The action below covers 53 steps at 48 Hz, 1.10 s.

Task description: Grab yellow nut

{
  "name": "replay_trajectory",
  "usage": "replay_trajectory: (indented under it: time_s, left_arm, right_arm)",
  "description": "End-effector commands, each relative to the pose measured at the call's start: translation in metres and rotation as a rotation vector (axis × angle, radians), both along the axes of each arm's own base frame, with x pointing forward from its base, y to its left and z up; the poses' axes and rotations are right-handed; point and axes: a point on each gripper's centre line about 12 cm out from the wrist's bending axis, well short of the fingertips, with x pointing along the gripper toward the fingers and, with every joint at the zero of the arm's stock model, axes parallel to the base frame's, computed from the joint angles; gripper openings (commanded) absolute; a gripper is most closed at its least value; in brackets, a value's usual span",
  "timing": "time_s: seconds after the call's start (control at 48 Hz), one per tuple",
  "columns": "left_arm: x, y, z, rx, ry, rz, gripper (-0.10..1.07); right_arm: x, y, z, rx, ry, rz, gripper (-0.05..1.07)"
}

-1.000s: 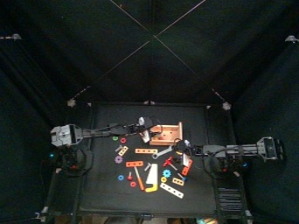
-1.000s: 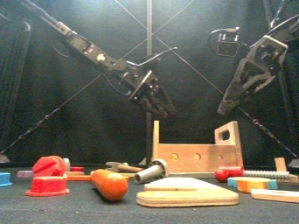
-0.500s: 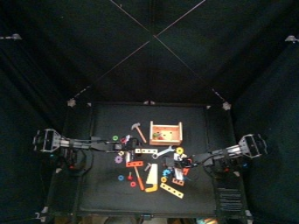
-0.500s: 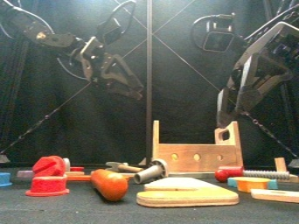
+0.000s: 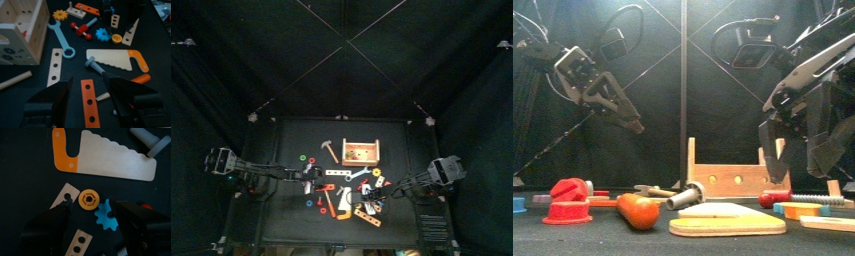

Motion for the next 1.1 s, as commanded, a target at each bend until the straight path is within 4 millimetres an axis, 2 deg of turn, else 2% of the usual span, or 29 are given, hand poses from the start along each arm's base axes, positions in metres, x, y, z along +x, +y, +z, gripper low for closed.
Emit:
replay_trajectory:
  time_s: [0.0,0.167,0.479,0.854,1.083]
  left_arm:
    - [0.002,-0.002,0.005,-0.007,-0.023,0.001,0.87]
    - [0.001,-0.001,0.004,-0.009,-0.021,0.003,0.87]
    - [-0.008,-0.001,0.002,-0.010,-0.015,0.004,0.87]
    - [-0.011,0.000,0.002,-0.027,-0.016,0.021,0.87]
    - [-0.012,0.000,0.001,-0.027,-0.012,0.020,0.87]
  right_arm:
    - [0.011,0.002,0.010,-0.007,-0.040,0.014,0.92]
    - [0.016,0.004,0.000,-0.030,-0.017,0.035,0.90]
    - [0.015,0.006,-0.013,-0.041,0.040,0.042,0.81]
    - [0.015,0.008,-0.016,-0.053,0.064,0.054,0.78]
    - [0.019,0.009,-0.012,-0.075,0.044,0.080,0.65]
